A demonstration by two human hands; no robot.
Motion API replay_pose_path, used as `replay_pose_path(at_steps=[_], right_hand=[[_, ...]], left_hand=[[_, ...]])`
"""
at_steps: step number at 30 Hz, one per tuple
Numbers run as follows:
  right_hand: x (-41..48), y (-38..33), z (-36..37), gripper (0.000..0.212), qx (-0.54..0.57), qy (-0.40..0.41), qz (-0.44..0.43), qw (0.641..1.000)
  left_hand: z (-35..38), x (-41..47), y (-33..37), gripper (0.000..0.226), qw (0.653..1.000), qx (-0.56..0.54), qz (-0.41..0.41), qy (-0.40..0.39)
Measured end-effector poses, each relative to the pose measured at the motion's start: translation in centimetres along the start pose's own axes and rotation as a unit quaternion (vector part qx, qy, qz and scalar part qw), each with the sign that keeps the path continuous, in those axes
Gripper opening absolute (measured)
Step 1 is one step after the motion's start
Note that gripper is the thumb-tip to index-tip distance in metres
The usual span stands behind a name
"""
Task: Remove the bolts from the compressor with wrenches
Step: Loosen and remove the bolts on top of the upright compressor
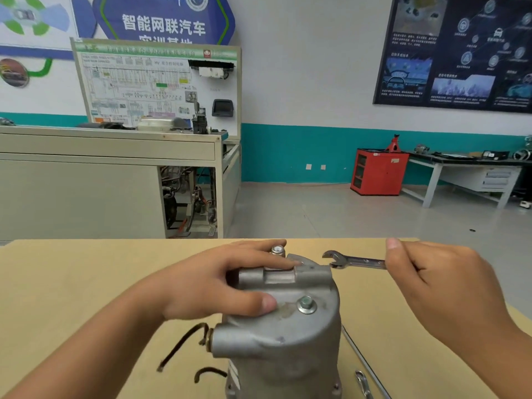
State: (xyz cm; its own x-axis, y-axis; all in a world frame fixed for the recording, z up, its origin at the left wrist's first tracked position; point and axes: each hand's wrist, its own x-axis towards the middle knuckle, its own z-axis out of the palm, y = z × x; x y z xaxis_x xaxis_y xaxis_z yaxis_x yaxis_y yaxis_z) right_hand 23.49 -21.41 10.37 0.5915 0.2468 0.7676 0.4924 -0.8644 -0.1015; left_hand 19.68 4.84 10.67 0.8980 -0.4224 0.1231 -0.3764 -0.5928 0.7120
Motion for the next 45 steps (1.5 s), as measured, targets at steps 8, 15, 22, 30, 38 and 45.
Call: replay_pose_path(at_steps=[8, 15, 22, 30, 38, 45], right_hand=[[0.7, -0.2, -0.4, 0.054, -0.113, -0.145, 0.043, 0.982], [-1.1, -0.7, -1.5, 0.064, -0.198, -0.177, -0.015, 0.964], [-2.7, -0.9, -2.9, 0.072, -0.212, -0.219, -0.002, 0.953], [-2.9, -1.9, -3.7, 0.071, -0.203, -0.164, 0.036, 0.965], [-3.0, -1.7, -3.4, 0.039, -0.135, 0.033, -0.024, 0.990], [-3.2, -1.4, -1.9, 0.058, -0.108, 0.078, -0.068, 0.989]], left_hand=[[-2.7, 1.8, 0.2, 0.043, 0.988, 0.003, -0.007, -0.153], [-2.2, 3.0, 1.3, 0.053, 0.991, -0.024, -0.008, -0.134], [2.3, -0.8, 4.8, 0.071, 0.985, 0.105, -0.089, 0.107], [7.6, -1.7, 4.2, 0.130, 0.943, 0.220, -0.110, 0.226], [8.0, -1.4, 3.7, 0.094, 0.937, 0.212, -0.059, 0.270], [7.7, -1.3, 3.3, 0.092, 0.945, 0.186, -0.018, 0.269]])
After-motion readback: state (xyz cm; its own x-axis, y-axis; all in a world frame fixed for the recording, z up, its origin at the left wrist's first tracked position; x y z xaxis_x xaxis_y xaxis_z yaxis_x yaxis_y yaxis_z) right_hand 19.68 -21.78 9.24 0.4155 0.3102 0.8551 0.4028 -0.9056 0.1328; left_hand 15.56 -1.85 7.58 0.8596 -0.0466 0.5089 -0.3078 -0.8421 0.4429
